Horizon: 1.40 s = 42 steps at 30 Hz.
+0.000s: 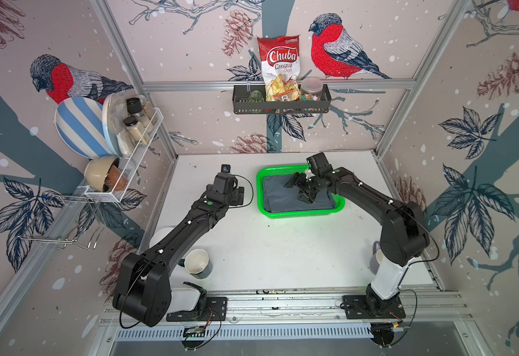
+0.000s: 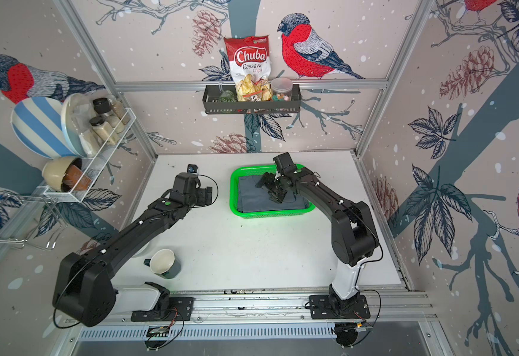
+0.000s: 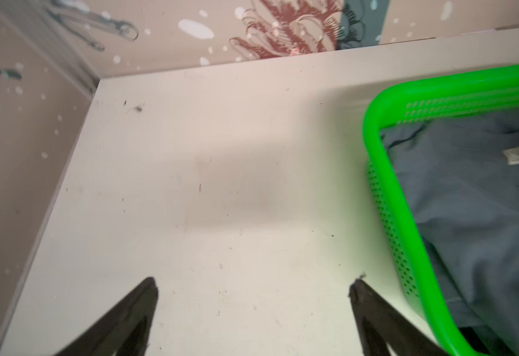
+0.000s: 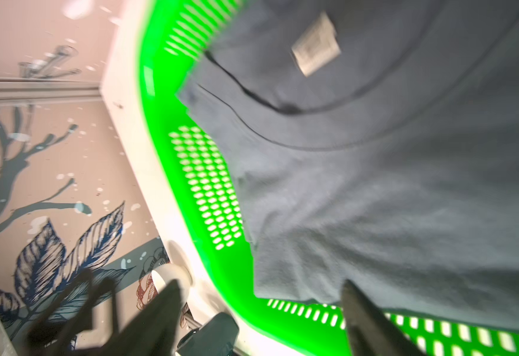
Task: Put the folded t-shirts into the basket
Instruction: Place the T-shirt in the bin, then reset both arms
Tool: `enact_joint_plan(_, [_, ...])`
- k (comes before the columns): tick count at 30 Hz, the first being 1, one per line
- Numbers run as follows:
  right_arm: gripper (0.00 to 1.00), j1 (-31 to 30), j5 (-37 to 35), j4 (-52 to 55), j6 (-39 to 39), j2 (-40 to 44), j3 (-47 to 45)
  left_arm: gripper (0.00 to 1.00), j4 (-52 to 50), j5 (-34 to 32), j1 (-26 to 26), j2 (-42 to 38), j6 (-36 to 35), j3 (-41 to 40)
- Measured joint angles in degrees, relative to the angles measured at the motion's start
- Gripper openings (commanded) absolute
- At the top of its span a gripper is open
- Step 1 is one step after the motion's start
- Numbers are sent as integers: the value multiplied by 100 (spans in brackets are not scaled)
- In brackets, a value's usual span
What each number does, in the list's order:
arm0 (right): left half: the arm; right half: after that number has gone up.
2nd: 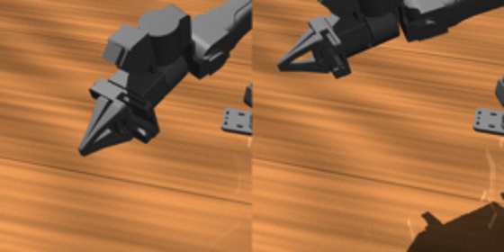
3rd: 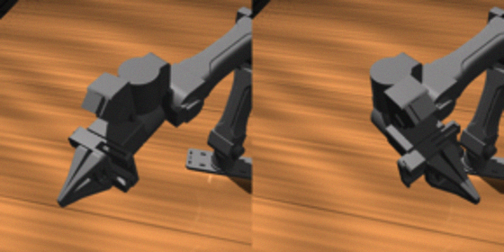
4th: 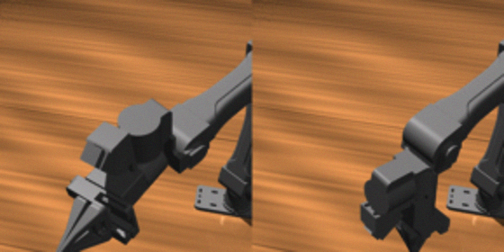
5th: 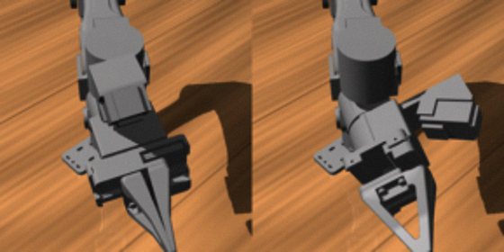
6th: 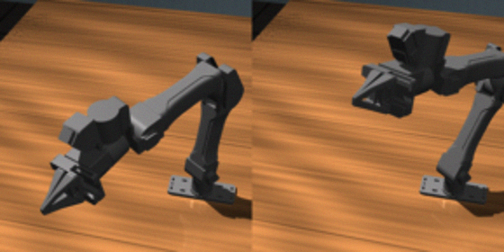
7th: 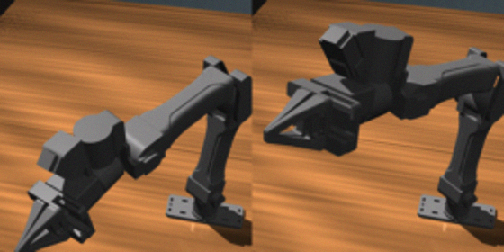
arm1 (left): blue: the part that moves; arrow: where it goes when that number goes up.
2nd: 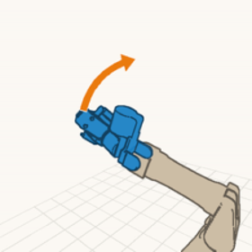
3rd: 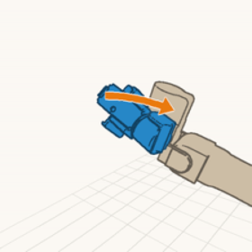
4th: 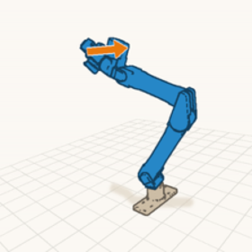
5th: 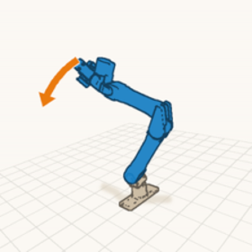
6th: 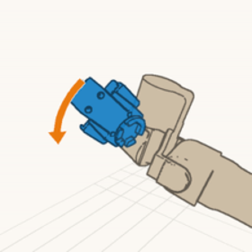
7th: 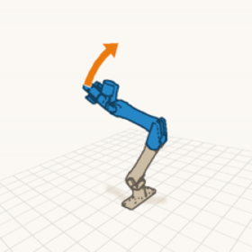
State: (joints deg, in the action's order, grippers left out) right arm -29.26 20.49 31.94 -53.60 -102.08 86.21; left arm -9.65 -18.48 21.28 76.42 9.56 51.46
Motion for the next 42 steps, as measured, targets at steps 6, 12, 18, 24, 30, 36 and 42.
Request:
enact_joint_plan(6, [100, 63, -1670, -52, 1292, 1478, -42, 96, 1814, -807, 37, 11, -365, -1196])
enact_joint_plan(12, [100, 94, -4214, -2323, 2909, 3921, -3220, 96, 3377, -1799, 90, 33, -1290, -1840])
enact_joint_plan(18, [100, 861, -5003, -4172, 4002, 4454, -5322, 96, 4478, -2044, -245, 522, -1899, -2557])
enact_joint_plan(24, [100, 1488, -5184, -4765, 4358, 3536, -5783, 96, 5307, -1486, -780, 608, -1869, -2872])
enact_joint_plan(30, [100, 2227, -4815, -6168, 4522, 2983, -6585, 96, 6290, -682, -1434, 1110, -1491, -3407])
enact_joint_plan(36, [100, 2798, -3834, -7508, 4610, 2247, -6769, 96, 6526, -98, -1674, 1244, -1189, -3292])
enact_joint_plan(42, [100, 2747, -2983, -8166, 4804, 1567, -6714, 96, 6297, -52, -1834, 1239, -938, -2988])
